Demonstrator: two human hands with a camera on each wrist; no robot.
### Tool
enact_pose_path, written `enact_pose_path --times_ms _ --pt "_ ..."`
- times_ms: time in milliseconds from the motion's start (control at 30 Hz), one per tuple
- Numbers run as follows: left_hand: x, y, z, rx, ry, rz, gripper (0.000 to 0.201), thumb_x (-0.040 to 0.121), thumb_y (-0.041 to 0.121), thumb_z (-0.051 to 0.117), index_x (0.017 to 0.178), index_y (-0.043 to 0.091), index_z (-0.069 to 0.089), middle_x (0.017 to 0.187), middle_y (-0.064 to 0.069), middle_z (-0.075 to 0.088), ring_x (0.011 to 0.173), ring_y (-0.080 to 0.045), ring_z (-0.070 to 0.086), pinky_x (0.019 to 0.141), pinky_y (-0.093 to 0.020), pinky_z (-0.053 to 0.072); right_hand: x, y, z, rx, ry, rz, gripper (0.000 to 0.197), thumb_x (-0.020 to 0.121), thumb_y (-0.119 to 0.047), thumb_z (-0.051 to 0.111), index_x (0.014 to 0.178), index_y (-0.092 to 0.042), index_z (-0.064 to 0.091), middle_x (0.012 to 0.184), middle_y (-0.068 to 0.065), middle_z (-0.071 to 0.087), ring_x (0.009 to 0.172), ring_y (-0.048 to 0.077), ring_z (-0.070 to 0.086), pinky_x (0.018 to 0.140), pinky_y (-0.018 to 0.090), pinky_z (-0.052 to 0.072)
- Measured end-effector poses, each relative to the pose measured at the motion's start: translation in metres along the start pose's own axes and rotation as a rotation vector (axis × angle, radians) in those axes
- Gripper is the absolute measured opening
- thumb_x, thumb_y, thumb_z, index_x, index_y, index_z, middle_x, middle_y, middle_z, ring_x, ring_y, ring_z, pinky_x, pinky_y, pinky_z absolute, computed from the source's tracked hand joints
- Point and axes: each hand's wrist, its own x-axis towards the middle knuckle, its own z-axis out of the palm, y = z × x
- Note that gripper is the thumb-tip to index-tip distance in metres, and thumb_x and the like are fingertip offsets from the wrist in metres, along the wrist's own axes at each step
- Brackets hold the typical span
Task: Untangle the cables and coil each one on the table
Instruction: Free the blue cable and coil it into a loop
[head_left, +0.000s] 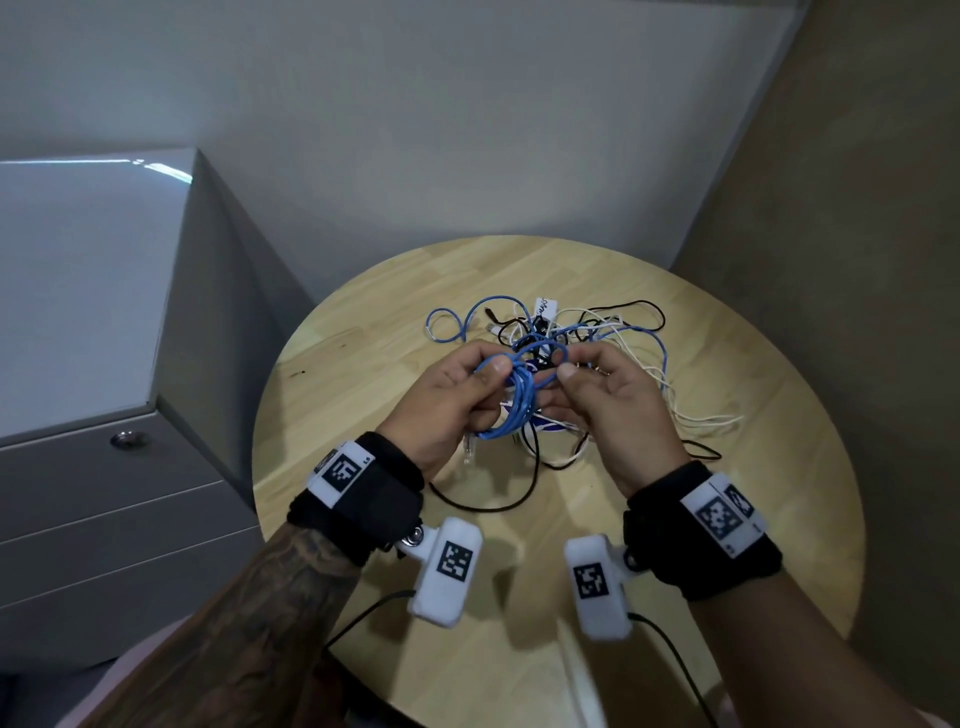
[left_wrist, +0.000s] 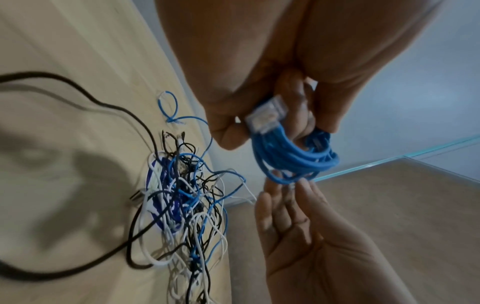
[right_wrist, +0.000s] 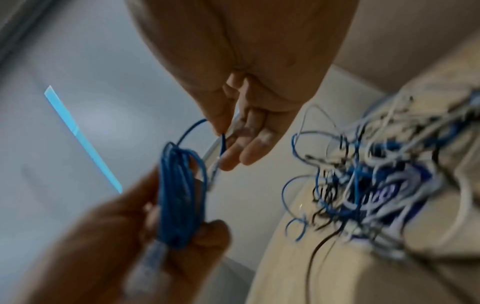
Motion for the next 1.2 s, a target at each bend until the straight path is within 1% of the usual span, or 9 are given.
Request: enact_pose_path --times_ms 267,400,533,667,800,900,1000,1067,1200 --pt "-0.003 0.004 0.002 -0.100 -0.092 -0.067 0.016 0.092 0.020 0.050 0.099 0.009 0.060 0.059 0.003 0.041 0.043 -0.001 0.022 0.039 -0.010 0.024 -0.004 0.002 0.013 0.146 -0.068 0.118 0.013 0.101 0.000 0.050 0.105 -0.012 0.054 0.082 0.007 0.075 0.070 0.017 0.071 0.070 0.033 0.058" --pt "-0.003 0.002 0.003 -0.049 -0.022 -0.035 0.013 0.098 0.016 0.049 0.102 0.006 0.056 0.059 0.006 0.048 0.043 -0.002 0.026 0.041 -0.011 0.025 -0.007 0.000 0.017 -0.044 -0.025 0.034 0.019 0.102 -0.006 0.053 0.118 -0.014 0.059 0.088 0.005 0.075 0.078 0.015 0.069 0.069 0.028 0.056" --pt "-0.001 -0.002 0.005 -0.013 0.102 -0.011 0.010 0.099 0.017 0.052 0.100 0.009 0.058 0.073 -0.008 0.049 0.056 -0.014 0.035 0.049 -0.016 0.029 -0.011 0.001 0.018 -0.105 -0.143 -0.002 0.065 0.086 -0.030 0.071 0.143 -0.018 0.045 0.091 -0.007 0.068 0.091 0.006 0.065 0.086 0.029 0.052" --pt "-0.002 -0.005 0.010 -0.056 0.103 -0.017 0.012 0.094 0.018 0.056 0.102 0.009 0.057 0.090 -0.018 0.056 0.065 -0.019 0.058 0.057 -0.023 0.046 -0.014 0.009 0.022 -0.235 -0.148 -0.044 0.100 0.066 -0.039 0.085 0.149 -0.031 0.032 0.109 0.016 0.063 0.107 0.025 0.066 0.096 0.041 0.054" --pt "-0.003 -0.002 0.011 -0.089 0.064 -0.038 0.006 0.096 0.015 0.054 0.096 0.011 0.057 0.067 -0.001 0.052 0.048 -0.005 0.038 0.047 -0.016 0.026 -0.014 0.008 0.025 -0.153 -0.081 -0.074 0.062 0.082 -0.030 0.080 0.134 -0.019 0.049 0.103 0.023 0.069 0.094 0.029 0.069 0.096 0.058 0.051" --pt "-0.003 0.001 0.012 -0.137 0.060 -0.022 0.009 0.097 0.013 0.047 0.097 0.007 0.054 0.067 0.001 0.051 0.046 -0.003 0.034 0.043 -0.012 0.026 -0.012 0.001 0.020 -0.133 -0.079 -0.081 0.049 0.080 -0.042 0.077 0.120 -0.020 0.058 0.101 0.032 0.064 0.086 0.029 0.063 0.088 0.063 0.050" --pt "-0.003 0.003 0.014 -0.127 0.050 0.018 0.008 0.098 0.010 0.047 0.101 0.004 0.052 0.067 0.001 0.054 0.047 -0.001 0.036 0.043 -0.012 0.029 -0.011 -0.005 0.016 -0.168 -0.058 -0.141 0.020 0.089 -0.025 0.075 0.105 -0.018 0.065 0.099 0.013 0.072 0.089 0.027 0.069 0.083 0.056 0.057" --pt "-0.001 0.001 0.013 -0.103 0.035 0.034 0.011 0.095 0.014 0.050 0.102 0.004 0.051 0.064 0.001 0.047 0.047 -0.002 0.032 0.044 -0.013 0.029 -0.010 -0.008 0.014 -0.155 -0.022 -0.171 0.005 0.095 -0.014 0.068 0.098 -0.017 0.068 0.088 0.002 0.074 0.083 0.020 0.071 0.074 0.044 0.062" --pt "-0.005 0.000 0.016 0.001 -0.001 0.049 0.017 0.092 0.014 0.053 0.105 0.004 0.048 0.057 0.011 0.047 0.046 -0.002 0.034 0.047 -0.015 0.030 -0.006 -0.010 0.009 -0.120 -0.013 -0.194 0.009 0.096 -0.005 0.063 0.095 -0.014 0.067 0.076 -0.009 0.071 0.069 0.005 0.065 0.061 0.024 0.056"
